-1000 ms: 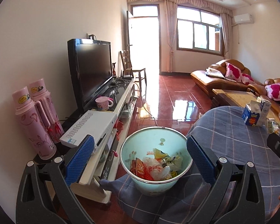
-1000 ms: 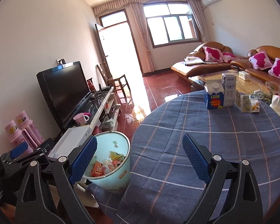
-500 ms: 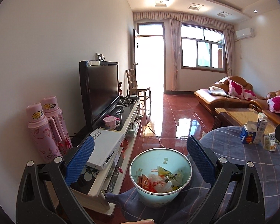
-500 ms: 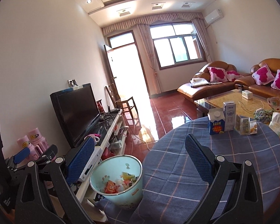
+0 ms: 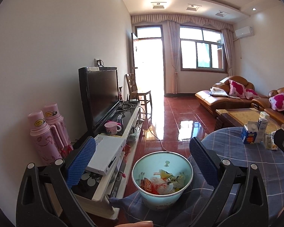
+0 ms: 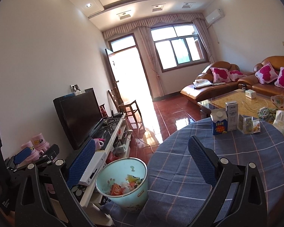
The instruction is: Collect trash
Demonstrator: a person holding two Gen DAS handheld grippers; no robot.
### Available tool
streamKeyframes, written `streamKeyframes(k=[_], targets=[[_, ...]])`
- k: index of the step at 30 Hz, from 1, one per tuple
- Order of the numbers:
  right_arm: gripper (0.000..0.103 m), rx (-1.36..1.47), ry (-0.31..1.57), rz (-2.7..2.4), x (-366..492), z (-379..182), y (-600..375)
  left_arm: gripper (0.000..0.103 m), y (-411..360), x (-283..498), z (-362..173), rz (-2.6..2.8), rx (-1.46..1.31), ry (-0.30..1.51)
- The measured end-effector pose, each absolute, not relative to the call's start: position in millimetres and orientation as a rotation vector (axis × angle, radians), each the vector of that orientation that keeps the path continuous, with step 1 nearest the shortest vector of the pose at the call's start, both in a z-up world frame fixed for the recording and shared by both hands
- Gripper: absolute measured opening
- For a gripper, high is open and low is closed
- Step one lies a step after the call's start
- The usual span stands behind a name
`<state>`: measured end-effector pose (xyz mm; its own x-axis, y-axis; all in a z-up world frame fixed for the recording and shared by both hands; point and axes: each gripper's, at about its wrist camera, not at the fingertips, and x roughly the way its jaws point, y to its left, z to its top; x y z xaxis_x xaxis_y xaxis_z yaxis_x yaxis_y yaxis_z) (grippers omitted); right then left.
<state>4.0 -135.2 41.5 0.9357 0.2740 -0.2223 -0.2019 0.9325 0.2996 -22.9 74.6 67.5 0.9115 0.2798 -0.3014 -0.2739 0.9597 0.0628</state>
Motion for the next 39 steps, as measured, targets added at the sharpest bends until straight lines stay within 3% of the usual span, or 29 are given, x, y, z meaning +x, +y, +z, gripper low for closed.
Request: streamKeyframes(k=[39], targets=[[0.096,0.286,0.298,0.243,9.5,37.8,-132.7,0.097,72.4,-18.1,63.4,0.274,0.007,0.336]])
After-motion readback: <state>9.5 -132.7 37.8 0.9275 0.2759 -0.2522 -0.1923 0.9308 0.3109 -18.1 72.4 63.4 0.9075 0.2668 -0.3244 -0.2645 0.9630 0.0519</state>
